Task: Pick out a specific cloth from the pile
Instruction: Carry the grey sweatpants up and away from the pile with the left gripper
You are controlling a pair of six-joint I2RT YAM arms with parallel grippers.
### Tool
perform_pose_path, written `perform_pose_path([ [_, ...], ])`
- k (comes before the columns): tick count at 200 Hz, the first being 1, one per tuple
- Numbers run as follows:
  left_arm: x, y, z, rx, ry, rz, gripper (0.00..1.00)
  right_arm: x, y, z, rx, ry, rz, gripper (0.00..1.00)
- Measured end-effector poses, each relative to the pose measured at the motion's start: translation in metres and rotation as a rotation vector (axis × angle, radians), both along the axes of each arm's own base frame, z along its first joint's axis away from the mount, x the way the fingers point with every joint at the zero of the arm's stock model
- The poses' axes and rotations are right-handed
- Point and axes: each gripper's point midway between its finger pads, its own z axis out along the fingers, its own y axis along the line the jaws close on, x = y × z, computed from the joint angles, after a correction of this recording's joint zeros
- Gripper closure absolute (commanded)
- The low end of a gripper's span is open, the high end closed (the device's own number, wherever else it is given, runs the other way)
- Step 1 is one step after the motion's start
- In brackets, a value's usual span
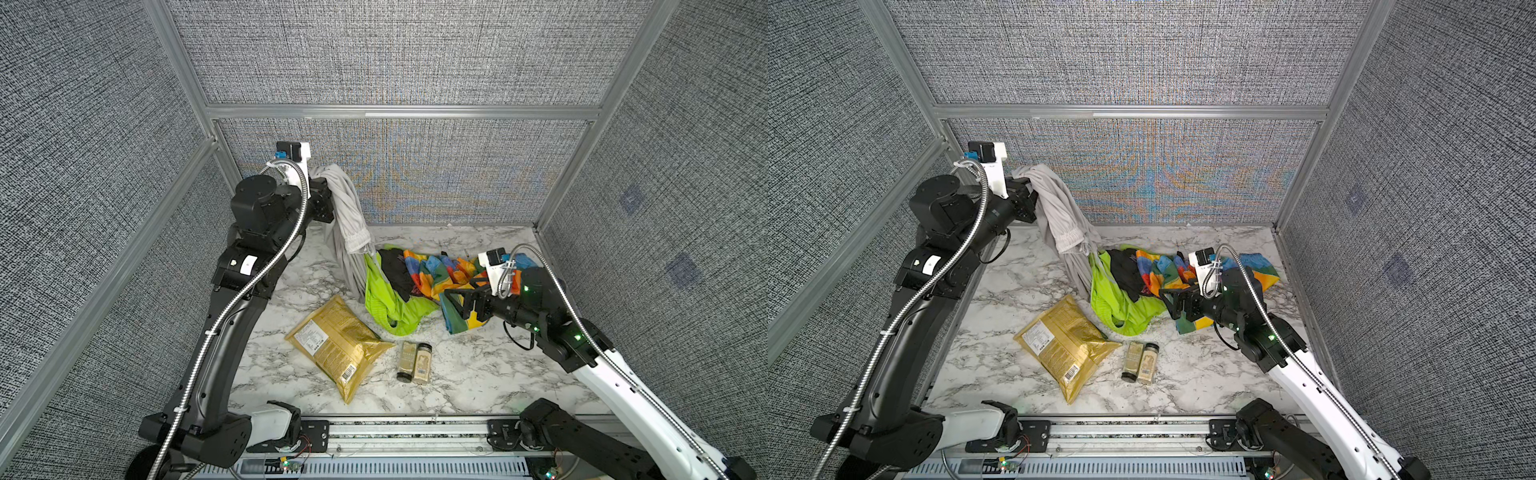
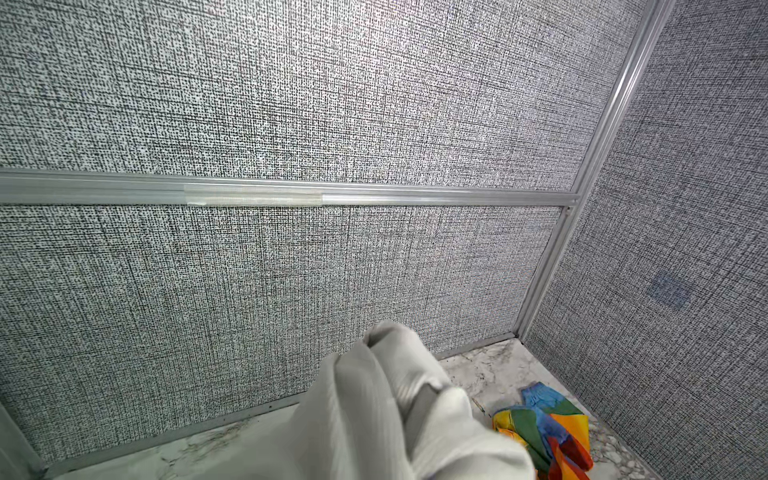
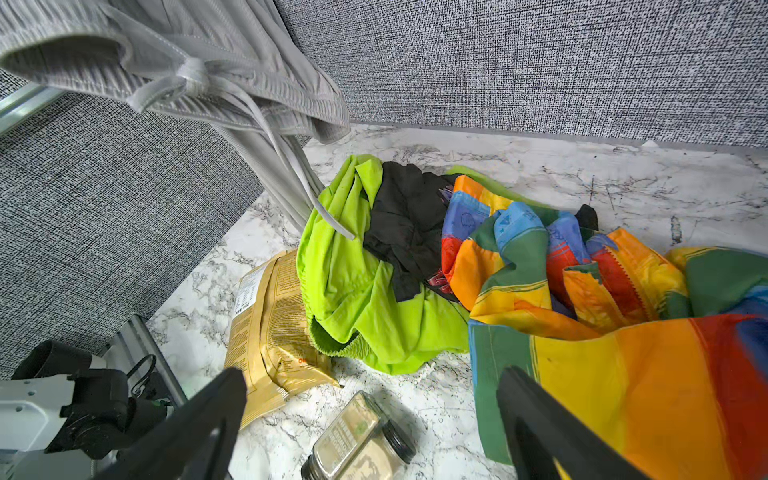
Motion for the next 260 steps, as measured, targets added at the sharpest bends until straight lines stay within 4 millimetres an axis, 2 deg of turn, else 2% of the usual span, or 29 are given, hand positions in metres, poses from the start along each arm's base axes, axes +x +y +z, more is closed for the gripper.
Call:
perform_pose_path([
  [26,0.004,0.004,0.013,-0.026,-0.011,-0.009,1.0,0.001,-0.002,-0.001,-0.006,0.0,-0.013,0.01],
  [44,0.006,0.009,0.029,-0.048,-0.033,-0.014,1.0,0.003,-0.004,-0.002,-0.015,-0.001,-0.03,0.01],
  [81,0.011,0.031,0.068,-0.089,-0.102,0.018,1.0,0.005,-0.009,-0.005,-0.031,0.005,-0.054,0.01],
  [97,0.015,0.041,0.078,-0.105,-0.121,0.037,1.0,0.005,-0.009,-0.005,-0.031,0.005,-0.054,0.01],
  [114,0.023,0.056,0.083,-0.125,-0.124,0.062,1.0,0.005,-0.01,-0.005,-0.032,0.002,-0.061,0.01],
  [152,0.044,0.094,0.079,-0.193,-0.102,0.118,1.0,0.004,-0.011,-0.003,-0.028,-0.003,-0.062,0.02],
  [176,0.051,0.114,0.078,-0.21,-0.101,0.153,1.0,0.003,-0.013,-0.002,-0.026,-0.007,-0.069,0.02],
  [201,0.05,0.144,0.085,-0.237,-0.128,0.221,1.0,0.003,-0.014,-0.006,-0.034,0.002,-0.073,0.02],
  [224,0.044,0.169,0.101,-0.258,-0.183,0.28,1.0,0.003,-0.014,-0.011,-0.04,0.016,-0.078,0.02],
  [260,0.032,0.19,0.121,-0.28,-0.262,0.345,1.0,0.005,-0.014,-0.017,-0.048,0.032,-0.083,0.03],
])
